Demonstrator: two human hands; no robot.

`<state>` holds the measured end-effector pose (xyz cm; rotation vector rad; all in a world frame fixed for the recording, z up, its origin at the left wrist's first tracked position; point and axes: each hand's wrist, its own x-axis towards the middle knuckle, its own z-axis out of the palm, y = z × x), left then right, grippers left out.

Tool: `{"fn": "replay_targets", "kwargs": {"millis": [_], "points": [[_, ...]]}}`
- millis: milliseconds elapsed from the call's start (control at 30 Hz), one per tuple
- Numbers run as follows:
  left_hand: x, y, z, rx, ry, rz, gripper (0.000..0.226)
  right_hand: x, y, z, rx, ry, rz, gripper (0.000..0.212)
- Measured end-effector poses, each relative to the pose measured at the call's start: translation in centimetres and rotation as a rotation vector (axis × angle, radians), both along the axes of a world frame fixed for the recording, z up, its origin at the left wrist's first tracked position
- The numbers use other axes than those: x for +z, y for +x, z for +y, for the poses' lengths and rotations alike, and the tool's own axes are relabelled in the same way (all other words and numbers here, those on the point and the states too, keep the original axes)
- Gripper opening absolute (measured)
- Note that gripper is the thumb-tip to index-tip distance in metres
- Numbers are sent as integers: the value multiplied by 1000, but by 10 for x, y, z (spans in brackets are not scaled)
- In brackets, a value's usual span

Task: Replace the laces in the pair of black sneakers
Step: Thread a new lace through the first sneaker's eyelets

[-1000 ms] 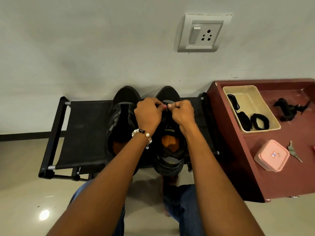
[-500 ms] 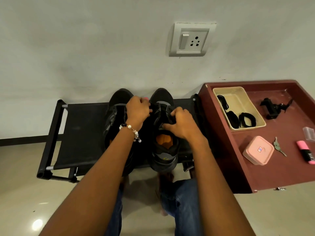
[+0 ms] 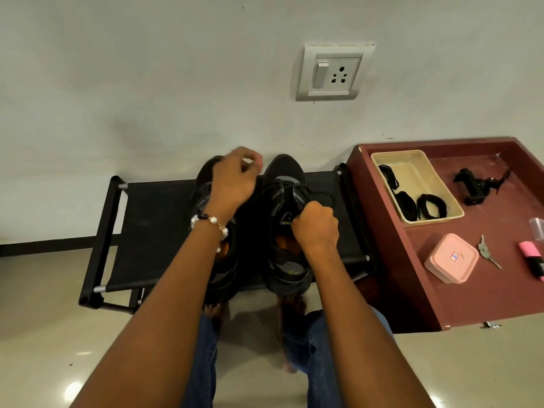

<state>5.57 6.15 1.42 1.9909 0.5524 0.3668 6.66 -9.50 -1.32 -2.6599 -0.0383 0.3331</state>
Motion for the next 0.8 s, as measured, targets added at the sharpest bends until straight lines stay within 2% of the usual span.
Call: {"fn": "replay_targets", "kwargs": {"millis": [67,133,200,267,333,400,500,567,600,633,700,733,800], "points": [[-13,5,-11,-200,317,170,16,0,1,1,1,50,48,18],[-23,10,-17,-278,504,337,21,0,3,0,-10,89,76,19],[-29,11,-17,-226,545,408,25,0,5,-2,-28,132,110,20],[-29,11,-14,-153,478,381,31,-1,7,-3,-47,181,157,16],[-21,11,-10,-63,234,286,32,-2,9,-3,-76,223,198,13],[-8,11,-6,67,-232,137,25,-3,10,-3,-98,245,214,24],[17,7,5,162,-882,-214,21,-3,9,-2,-106,244,217,26],[26,2,11,154,-1133,-376,24,-2,9,-2,-107,247,226,26],[28,0,12,153,-1181,-399,26,-2,10,-3,-106,247,229,25],[28,-1,11,160,-1180,-390,27,-2,10,-3,-104,246,231,23],[19,1,5,191,-1009,-292,27,-1,9,-3,-100,249,233,13],[12,2,1,188,-838,-214,24,-1,9,-2,-100,250,236,10],[-3,5,-5,123,-367,-50,15,0,9,-2,-104,248,240,13]]}}
